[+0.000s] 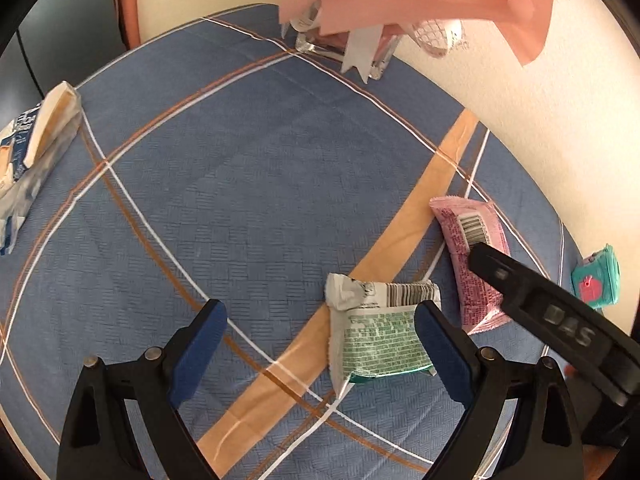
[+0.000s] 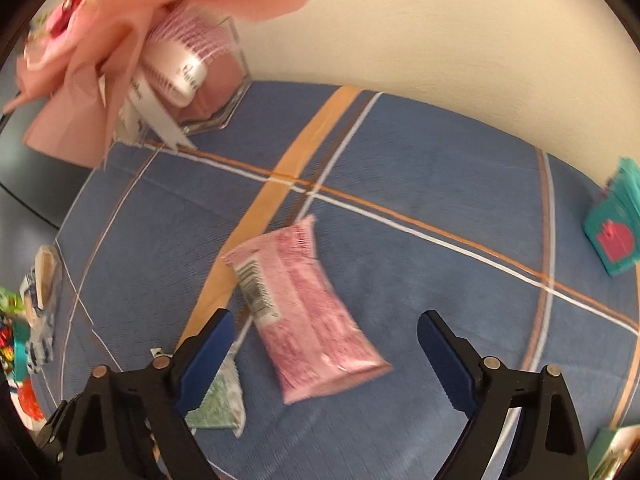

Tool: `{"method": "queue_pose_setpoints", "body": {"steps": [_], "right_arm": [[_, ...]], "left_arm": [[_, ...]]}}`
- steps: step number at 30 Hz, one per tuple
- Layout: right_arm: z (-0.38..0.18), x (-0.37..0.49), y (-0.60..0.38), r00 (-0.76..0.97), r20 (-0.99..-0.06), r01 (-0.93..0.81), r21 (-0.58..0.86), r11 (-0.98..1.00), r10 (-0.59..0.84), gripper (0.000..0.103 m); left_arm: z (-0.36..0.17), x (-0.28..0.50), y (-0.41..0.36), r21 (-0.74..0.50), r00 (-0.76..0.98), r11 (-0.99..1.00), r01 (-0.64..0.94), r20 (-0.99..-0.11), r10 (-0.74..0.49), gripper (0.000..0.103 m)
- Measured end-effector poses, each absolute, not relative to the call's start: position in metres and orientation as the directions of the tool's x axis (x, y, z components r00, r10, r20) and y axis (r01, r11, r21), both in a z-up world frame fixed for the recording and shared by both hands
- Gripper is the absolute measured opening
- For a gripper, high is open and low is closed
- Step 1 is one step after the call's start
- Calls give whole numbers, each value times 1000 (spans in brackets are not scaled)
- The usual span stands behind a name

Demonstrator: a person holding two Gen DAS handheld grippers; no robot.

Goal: Organize snacks
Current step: 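Grasp the pink packet with the right gripper while the left grasps the green-white packet, then carry both packets over the tray and drop them in, opening both grippers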

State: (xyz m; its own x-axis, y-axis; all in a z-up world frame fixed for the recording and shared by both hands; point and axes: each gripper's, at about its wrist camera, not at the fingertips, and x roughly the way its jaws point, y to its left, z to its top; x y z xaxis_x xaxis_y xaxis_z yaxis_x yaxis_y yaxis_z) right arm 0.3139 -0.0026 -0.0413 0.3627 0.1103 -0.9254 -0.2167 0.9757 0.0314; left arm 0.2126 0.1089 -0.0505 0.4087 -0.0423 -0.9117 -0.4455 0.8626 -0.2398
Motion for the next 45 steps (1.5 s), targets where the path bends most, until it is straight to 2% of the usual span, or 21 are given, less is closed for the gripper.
{"method": "queue_pose_setpoints", "body": {"steps": [4, 7, 11, 13, 15, 17, 23, 26, 30, 36, 44, 45], "right_arm": [[-49, 315, -5, 342, -934, -208, 35, 978, 106, 79], [-49, 311, -20, 336, -933, -193, 67, 979, 130, 58], [-44, 303, -48, 331, -935, -171, 75, 982, 129, 41], [-43, 297, -64, 329, -937, -152, 72, 986, 119, 40], [-40, 286, -81, 327, -938, -141, 68, 988, 111, 40], [-38, 271, -97, 327, -939, -119, 72, 990, 108, 39], [-20, 206, -148, 340, -929, -39, 144, 989, 148, 39], [-5, 177, -174, 344, -929, 4, 148, 989, 137, 39], [22, 136, -220, 377, -921, 84, 143, 986, 102, 39], [56, 67, -304, 423, -906, 217, 107, 970, 5, 39], [45, 10, -399, 390, -921, 391, 138, 910, -27, 39], [43, 5, -405, 388, -921, 400, 146, 905, -22, 40]], "left_arm": [[-55, 218, 99, -265, 412, 870, -415, -908, -80, 95], [-55, 221, 89, -263, 411, 881, -394, -907, -87, 95], [-60, 228, 70, -216, 397, 911, -352, -916, -63, 95], [-63, 229, 62, -163, 387, 921, -354, -922, -14, 91], [-61, 230, 56, -106, 382, 929, -355, -923, 41, 64], [-56, 229, 52, -85, 383, 933, -350, -922, 59, 60], [-38, 216, 30, -107, 351, 941, -323, -936, 14, 59], [-4, 200, 11, -175, 391, 939, -296, -919, -48, 59], [34, 175, -54, -206, 442, 962, -177, -890, -109, 59], [50, 143, -153, -287, 419, 957, 35, -866, -275, 59], [43, 105, -264, -266, 331, 922, 280, -875, -353, 60], [42, 98, -271, -270, 323, 916, 296, -874, -362, 63]]}}
